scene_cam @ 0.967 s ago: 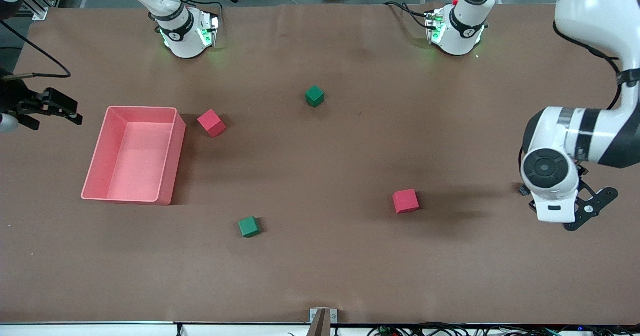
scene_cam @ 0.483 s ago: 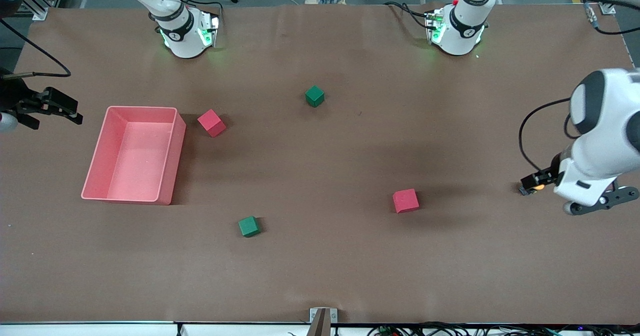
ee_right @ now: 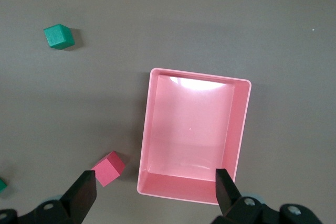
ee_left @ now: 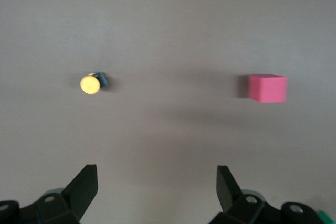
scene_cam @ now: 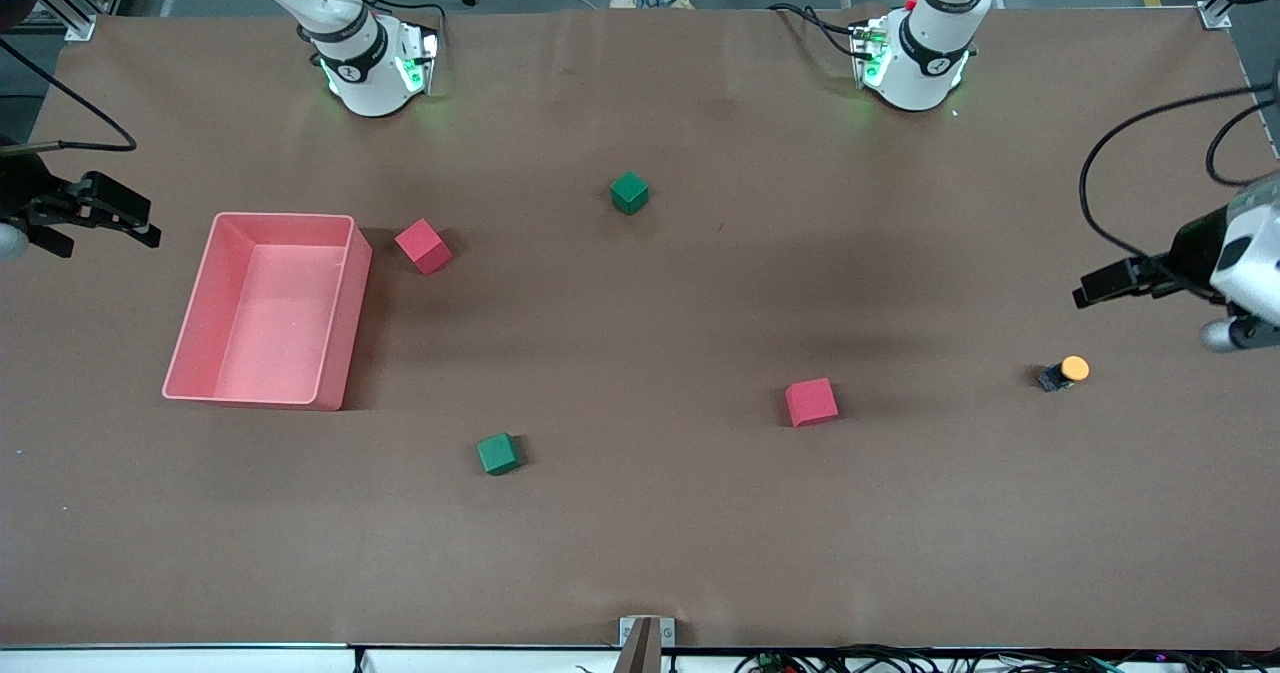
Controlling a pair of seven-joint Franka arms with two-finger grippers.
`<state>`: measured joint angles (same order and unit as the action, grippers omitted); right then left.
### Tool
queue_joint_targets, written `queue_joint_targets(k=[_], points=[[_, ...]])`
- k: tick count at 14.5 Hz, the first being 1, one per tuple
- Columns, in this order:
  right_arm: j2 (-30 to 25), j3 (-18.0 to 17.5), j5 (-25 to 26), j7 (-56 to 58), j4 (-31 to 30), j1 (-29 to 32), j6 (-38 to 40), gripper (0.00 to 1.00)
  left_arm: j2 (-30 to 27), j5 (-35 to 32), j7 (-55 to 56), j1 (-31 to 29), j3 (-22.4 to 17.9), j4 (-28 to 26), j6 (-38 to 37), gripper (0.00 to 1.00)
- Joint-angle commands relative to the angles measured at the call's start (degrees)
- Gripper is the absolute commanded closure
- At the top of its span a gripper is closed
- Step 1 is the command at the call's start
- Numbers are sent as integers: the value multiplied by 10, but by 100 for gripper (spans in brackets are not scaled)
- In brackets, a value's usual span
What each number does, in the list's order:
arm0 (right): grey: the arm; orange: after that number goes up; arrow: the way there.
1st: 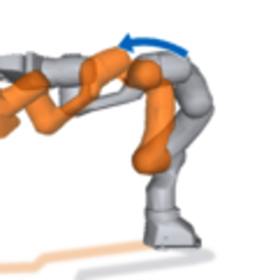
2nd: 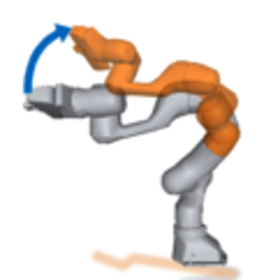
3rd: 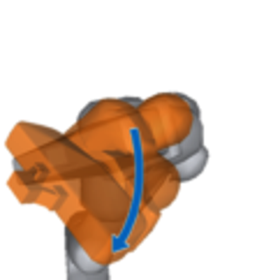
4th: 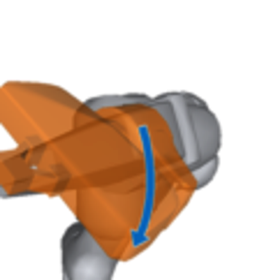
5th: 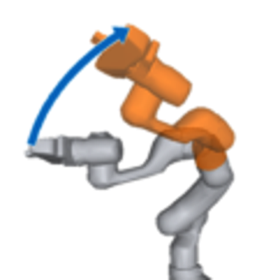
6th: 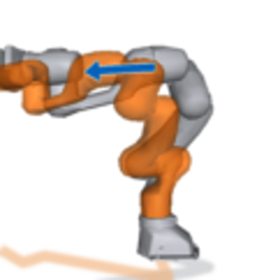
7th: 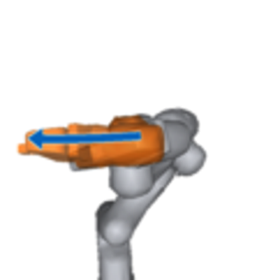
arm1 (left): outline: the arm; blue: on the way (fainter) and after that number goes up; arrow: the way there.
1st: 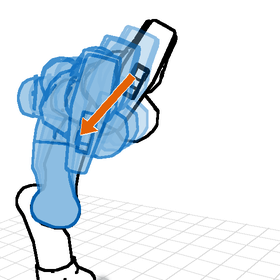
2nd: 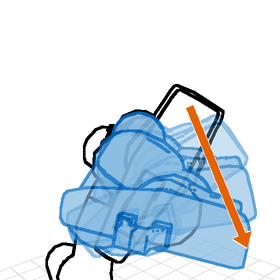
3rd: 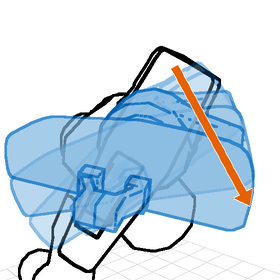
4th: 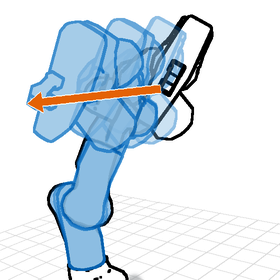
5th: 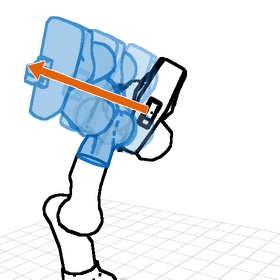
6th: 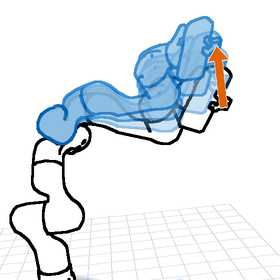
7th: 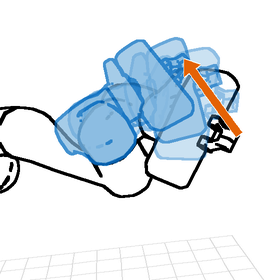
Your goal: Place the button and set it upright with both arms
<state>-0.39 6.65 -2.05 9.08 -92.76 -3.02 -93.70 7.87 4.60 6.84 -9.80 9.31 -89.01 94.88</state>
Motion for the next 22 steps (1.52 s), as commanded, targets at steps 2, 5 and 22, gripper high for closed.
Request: queue_joint_targets(k=[2, 5, 22], points=[[-9, 18, 5, 8, -1, -7, 7, 0, -55, 19, -10, 35, -13, -10, -39, 0], [-22, 33, 10, 36, -1, -7, 11, 0, -86, 19, -24, 58, -23, -14, -59, 0], [-33, 13, 9, 28, -4, 13, 27, 0, -161, -24, -41, 106, -80, -71, -42, 0]])
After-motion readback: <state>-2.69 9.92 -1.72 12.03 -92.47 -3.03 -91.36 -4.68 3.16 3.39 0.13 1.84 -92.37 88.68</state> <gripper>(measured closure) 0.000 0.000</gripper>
